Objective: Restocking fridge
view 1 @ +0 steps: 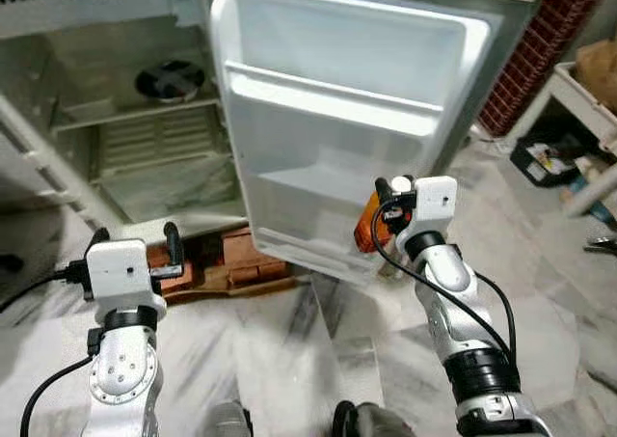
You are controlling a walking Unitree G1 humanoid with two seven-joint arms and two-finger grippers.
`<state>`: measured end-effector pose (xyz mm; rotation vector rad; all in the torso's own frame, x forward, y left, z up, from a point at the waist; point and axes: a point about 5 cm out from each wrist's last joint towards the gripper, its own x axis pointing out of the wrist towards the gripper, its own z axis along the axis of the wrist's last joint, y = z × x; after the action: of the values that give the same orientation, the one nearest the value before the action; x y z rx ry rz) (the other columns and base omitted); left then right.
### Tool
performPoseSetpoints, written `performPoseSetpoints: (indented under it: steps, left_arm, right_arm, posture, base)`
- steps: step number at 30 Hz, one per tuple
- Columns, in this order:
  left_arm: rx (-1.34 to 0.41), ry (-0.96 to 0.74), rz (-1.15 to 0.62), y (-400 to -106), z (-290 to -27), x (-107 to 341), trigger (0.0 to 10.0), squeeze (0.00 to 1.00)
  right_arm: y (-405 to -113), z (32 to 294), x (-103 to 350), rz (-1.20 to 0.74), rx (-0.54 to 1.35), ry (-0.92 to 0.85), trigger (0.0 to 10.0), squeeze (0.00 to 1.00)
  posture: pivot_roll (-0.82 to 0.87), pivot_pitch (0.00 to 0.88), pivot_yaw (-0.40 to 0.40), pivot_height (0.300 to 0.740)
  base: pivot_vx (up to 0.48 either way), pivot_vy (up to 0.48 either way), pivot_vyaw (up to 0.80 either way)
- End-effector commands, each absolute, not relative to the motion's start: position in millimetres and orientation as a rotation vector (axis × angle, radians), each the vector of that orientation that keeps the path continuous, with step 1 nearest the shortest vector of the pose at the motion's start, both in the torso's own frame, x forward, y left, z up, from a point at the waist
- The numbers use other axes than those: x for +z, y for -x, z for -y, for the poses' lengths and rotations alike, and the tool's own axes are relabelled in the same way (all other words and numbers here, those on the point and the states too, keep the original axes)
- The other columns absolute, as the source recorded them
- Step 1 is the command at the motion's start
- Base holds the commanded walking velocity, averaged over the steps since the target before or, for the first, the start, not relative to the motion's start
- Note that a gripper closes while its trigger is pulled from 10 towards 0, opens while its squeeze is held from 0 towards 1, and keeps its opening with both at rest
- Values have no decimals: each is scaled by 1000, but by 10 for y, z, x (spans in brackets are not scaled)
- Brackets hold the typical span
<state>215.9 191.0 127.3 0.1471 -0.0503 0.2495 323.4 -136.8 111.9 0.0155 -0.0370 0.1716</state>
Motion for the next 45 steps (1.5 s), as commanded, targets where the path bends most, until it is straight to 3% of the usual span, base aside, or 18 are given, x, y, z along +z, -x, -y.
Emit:
performPoseSetpoints:
  steps: [1, 21, 30, 39, 45]
  left_arm:
    - [251, -152, 47, -2137, -1924, 1284, 10000, 0]
    - [247, -138, 52, -2167, -1888, 1294, 10000, 0]
    - [252, -132, 41, -2139, -1886, 1284, 10000, 0]
    - [248, -137, 4, -2002, -1893, 1224, 10000, 0]
    - [257, -126, -39, -1893, -1902, 1141, 10000, 0]
  right_arm:
    - [-3231, 1343, 1195, 69, 193, -16, 10000, 0]
    - [-3247, 1344, 1188, 59, 197, -6, 10000, 0]
    - [-3223, 1310, 1146, 36, 221, -22, 10000, 0]
    - [-3084, 1124, 1130, -13, 445, -162, 10000, 0]
    - [-3012, 1107, 1126, -16, 489, -180, 10000, 0]
  posture:
    - [64, 162, -7, 740]
    - [59, 156, -7, 740]
    - [61, 159, -6, 740]
    - [67, 167, -4, 740]
    - [69, 169, -5, 740]
  base:
    - [352, 0, 438]
    - [377, 0, 42]
    - [0, 0, 0]
    - [0, 0, 0]
    - [0, 0, 0]
